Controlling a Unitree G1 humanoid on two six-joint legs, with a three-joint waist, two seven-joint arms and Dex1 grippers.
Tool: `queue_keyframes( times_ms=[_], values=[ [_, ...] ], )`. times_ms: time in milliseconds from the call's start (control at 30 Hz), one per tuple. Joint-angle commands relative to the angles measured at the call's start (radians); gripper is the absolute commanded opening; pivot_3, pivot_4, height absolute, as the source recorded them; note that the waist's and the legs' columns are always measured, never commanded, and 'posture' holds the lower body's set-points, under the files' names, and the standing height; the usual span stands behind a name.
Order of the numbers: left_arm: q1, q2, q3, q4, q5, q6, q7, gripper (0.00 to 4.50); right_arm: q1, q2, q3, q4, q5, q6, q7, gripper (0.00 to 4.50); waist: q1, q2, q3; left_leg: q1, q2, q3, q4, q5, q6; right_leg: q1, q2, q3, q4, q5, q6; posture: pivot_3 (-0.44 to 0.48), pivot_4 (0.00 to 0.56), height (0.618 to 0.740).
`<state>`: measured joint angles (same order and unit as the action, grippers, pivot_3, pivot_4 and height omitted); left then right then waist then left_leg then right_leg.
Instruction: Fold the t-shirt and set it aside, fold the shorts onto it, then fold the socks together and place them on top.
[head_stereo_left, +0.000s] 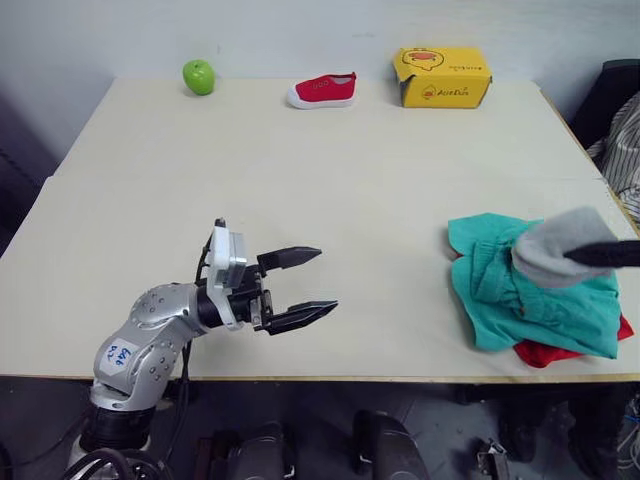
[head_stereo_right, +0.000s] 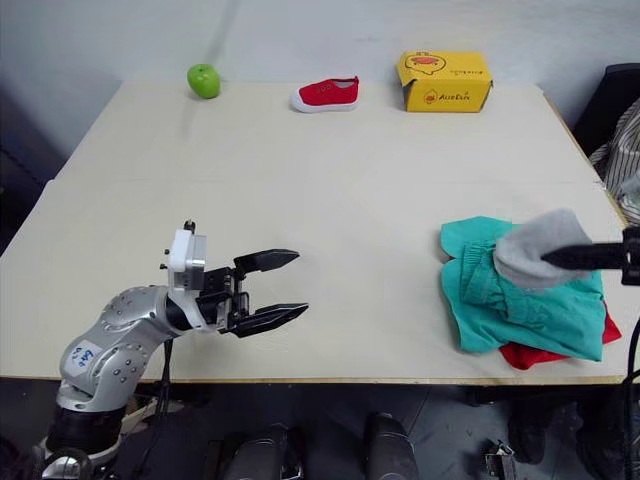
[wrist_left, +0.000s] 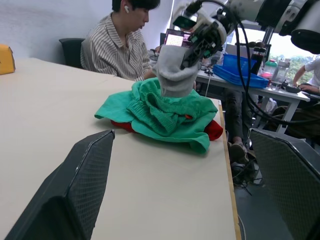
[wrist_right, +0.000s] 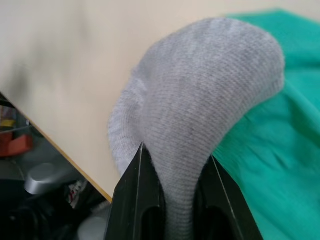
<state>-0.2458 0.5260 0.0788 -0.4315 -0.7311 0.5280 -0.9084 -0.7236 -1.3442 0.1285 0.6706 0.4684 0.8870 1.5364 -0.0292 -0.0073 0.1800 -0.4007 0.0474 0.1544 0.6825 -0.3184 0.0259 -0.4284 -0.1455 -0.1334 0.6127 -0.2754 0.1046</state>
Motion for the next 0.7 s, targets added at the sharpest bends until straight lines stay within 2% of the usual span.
queue_keyframes(
  times_ms=[33, 133, 200, 233, 333, 433, 500, 567, 700],
  values=[
    [-0.008, 0.045, 0.028, -0.034, -0.031, 0.002, -0.034, 4.5, -0.081, 0.084, 0.036, 0.144, -0.12, -0.125, 0.007, 0.16, -0.003, 0.001, 0.0, 0.0, 0.0, 0.001, 0.0, 0.0, 0.0, 0.0, 0.0, 0.0, 0.0, 0.0, 0.0, 0.0, 0.15, 0.74],
    [-0.005, 0.075, 0.033, -0.034, -0.04, 0.006, -0.053, 4.5, -0.144, 0.151, 0.042, 0.292, -0.213, -0.212, -0.055, 0.16, 0.001, 0.002, 0.0, 0.001, 0.0, 0.002, 0.0, 0.0, -0.001, 0.0, 0.001, 0.001, 0.0, 0.0, 0.0, 0.0, 0.15, 0.74],
    [0.001, 0.094, 0.039, -0.037, -0.042, 0.005, -0.068, 4.5, -0.167, 0.154, 0.054, 0.367, -0.276, -0.281, -0.073, 0.88, 0.005, 0.003, 0.0, 0.0, 0.0, 0.002, 0.0, 0.0, -0.001, 0.0, 0.001, 0.001, 0.0, 0.0, 0.0, 0.0, 0.15, 0.74],
    [0.001, 0.098, 0.045, -0.037, -0.048, 0.003, -0.072, 4.5, -0.185, 0.147, 0.057, 0.395, -0.299, -0.285, -0.07, 1.06, 0.009, 0.003, 0.001, 0.0, 0.0, 0.001, 0.0, 0.001, -0.001, 0.0, 0.001, 0.001, 0.0, 0.0, 0.0, 0.0, 0.15, 0.74],
    [0.002, 0.108, 0.053, -0.035, -0.059, -0.002, -0.085, 4.5, -0.222, 0.123, 0.062, 0.448, -0.366, -0.316, -0.045, 2.16, 0.013, 0.003, 0.001, -0.001, -0.001, 0.001, 0.001, 0.0, 0.0, 0.0, 0.0, 0.001, -0.001, 0.0, 0.0, 0.0, 0.15, 0.74],
    [0.013, 0.12, 0.062, -0.028, -0.07, 0.009, -0.096, 4.5, -0.252, 0.08, 0.058, 0.475, -0.424, -0.368, -0.025, 3.2, 0.013, 0.004, 0.001, -0.001, -0.001, 0.001, 0.001, 0.0, 0.0, 0.0, 0.001, 0.001, -0.001, 0.0, 0.0, 0.0, 0.15, 0.74],
    [0.035, 0.164, 0.075, -0.027, -0.125, 0.093, -0.105, 4.5, -0.275, 0.041, 0.053, 0.478, -0.459, -0.421, -0.013, 3.82, 0.01, 0.008, 0.002, -0.001, -0.001, 0.001, 0.001, 0.001, 0.0, 0.0, 0.001, 0.001, -0.001, 0.0, 0.0, 0.0, 0.15, 0.74],
    [0.05, 0.174, 0.099, -0.011, -0.099, 0.066, -0.086, 4.5, -0.281, 0.013, 0.044, 0.461, -0.489, -0.547, -0.018, 4.49, 0.008, 0.012, 0.004, -0.001, -0.001, 0.001, 0.001, 0.0, 0.0, -0.001, 0.0, 0.002, -0.001, 0.0, 0.0, 0.0, 0.15, 0.74],
    [0.085, 0.193, 0.145, 0.027, -0.012, -0.016, -0.078, 4.5, -0.268, 0.007, 0.016, 0.414, -0.515, -0.84, -0.067, 4.49, -0.003, 0.012, 0.004, 0.0, -0.001, 0.001, 0.001, 0.0, -0.001, 0.0, 0.001, 0.002, 0.0, 0.0, 0.0, 0.0, 0.15, 0.74]
  ],
)
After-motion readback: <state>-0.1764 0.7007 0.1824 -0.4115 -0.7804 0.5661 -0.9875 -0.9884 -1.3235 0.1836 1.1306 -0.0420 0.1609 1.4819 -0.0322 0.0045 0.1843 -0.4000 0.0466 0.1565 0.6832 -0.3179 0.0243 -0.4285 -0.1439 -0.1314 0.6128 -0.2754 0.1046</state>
